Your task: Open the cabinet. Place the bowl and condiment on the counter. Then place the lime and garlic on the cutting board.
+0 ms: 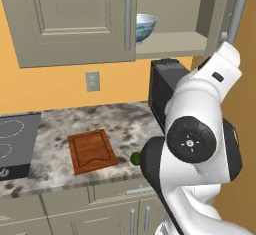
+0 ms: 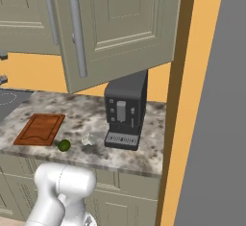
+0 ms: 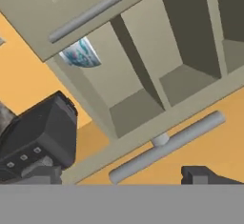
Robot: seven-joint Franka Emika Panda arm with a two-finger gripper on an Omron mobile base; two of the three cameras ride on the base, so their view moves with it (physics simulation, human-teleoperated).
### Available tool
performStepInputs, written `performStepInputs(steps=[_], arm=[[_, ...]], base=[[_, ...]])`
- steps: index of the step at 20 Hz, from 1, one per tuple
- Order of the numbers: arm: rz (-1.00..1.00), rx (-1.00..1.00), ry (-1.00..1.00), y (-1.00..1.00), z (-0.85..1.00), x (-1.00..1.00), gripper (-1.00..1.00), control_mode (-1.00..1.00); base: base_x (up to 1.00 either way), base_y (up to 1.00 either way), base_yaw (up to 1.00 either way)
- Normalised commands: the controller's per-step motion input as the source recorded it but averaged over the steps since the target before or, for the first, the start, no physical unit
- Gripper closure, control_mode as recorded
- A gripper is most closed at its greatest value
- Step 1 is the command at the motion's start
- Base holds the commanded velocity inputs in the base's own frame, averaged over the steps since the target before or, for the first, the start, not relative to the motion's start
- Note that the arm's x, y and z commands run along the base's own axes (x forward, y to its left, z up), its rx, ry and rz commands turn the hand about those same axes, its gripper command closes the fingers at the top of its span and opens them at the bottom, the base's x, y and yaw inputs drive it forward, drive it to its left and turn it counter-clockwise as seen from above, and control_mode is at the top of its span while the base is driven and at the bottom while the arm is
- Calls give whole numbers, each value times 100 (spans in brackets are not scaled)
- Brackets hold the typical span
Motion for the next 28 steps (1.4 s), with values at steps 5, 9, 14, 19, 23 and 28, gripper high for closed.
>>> performStepInputs(steps=[5,9,14,19,23,28], arm=[[-14,-20,10,0,0,26,-100,-100],[-13,-14,11,0,0,34,-100,-100],[-11,-11,10,-8,-3,18,-100,-100],[-7,-9,5,-26,-18,1,-100,-100],[-3,-8,0,-4,-11,28,-100,-100],[0,-6,0,0,-6,56,-100,-100]], base=[[0,0,0],[0,0,0],[0,0,0],[0,0,0],[0,0,0],[0,0,0]])
